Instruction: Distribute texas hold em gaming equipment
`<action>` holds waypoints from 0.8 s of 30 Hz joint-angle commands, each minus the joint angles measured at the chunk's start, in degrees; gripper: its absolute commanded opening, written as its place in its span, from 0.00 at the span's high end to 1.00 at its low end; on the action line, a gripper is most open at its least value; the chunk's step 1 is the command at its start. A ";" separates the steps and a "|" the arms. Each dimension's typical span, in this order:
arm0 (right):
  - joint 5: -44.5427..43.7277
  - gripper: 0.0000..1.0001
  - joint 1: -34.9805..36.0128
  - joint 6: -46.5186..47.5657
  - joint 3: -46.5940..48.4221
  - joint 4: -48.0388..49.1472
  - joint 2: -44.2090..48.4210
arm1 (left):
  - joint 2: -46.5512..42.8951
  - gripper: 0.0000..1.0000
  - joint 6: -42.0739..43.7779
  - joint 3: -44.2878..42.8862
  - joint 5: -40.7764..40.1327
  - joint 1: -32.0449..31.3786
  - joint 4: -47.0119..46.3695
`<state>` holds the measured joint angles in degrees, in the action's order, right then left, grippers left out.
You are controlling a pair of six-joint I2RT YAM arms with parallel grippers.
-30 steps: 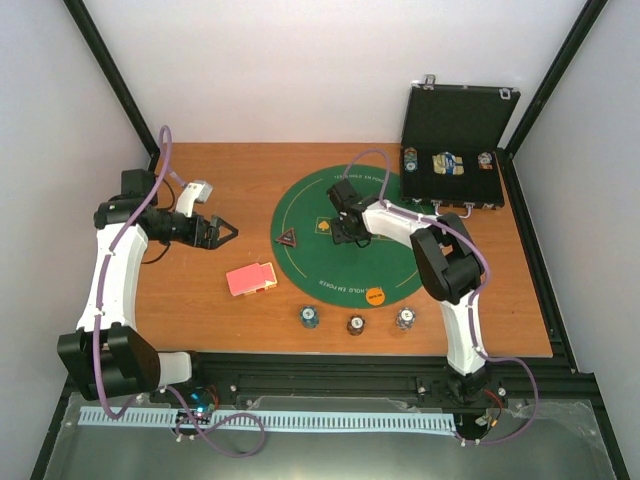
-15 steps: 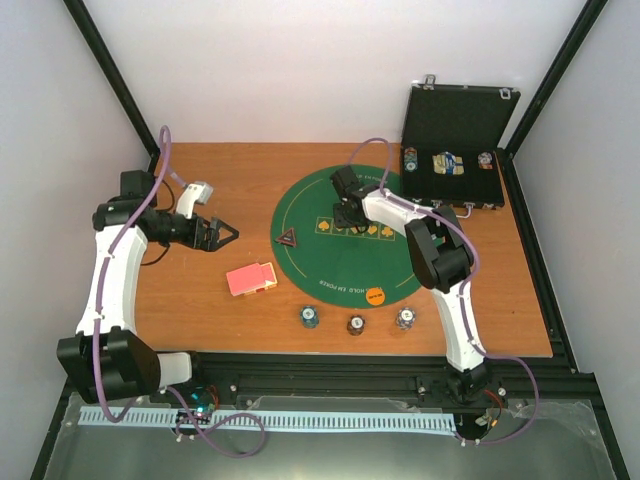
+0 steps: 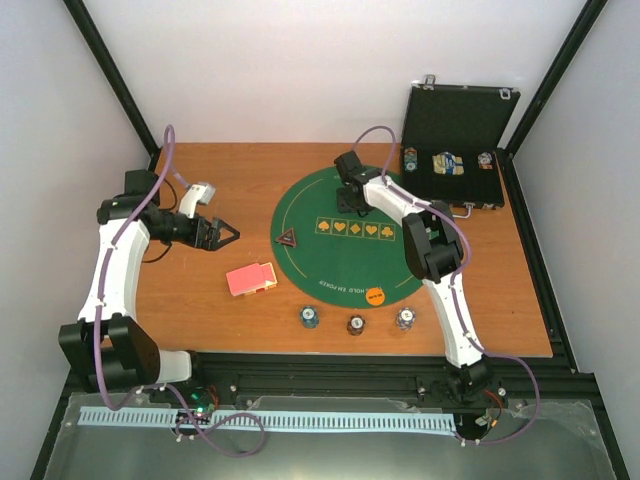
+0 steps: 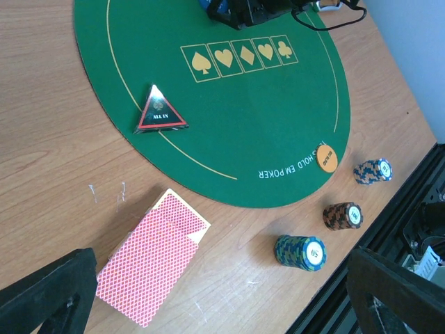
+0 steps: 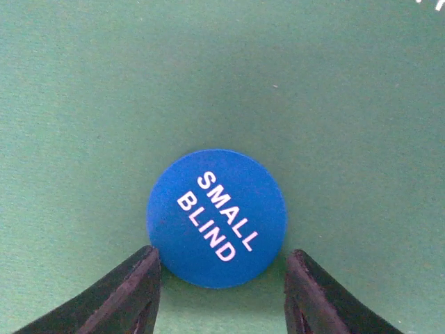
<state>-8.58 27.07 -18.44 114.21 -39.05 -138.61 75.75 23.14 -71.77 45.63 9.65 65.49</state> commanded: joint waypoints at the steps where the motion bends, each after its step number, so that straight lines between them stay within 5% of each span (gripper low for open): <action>1: -0.72 0.49 -0.64 -0.31 1.05 -4.16 0.22 | 0.35 0.00 1.88 -1.18 1.37 0.28 0.41; 10: -6.53 0.34 4.52 -4.90 -16.38 -4.42 17.72 | 2.80 0.00 1.99 -3.29 1.85 0.23 0.75; 24: -5.57 0.31 16.40 -14.88 -51.29 -0.38 41.27 | 2.28 0.00 1.74 -4.30 2.88 0.28 2.55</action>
<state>-14.15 41.54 -29.61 67.44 -40.56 -101.93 78.41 23.68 -73.78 46.65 9.65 66.17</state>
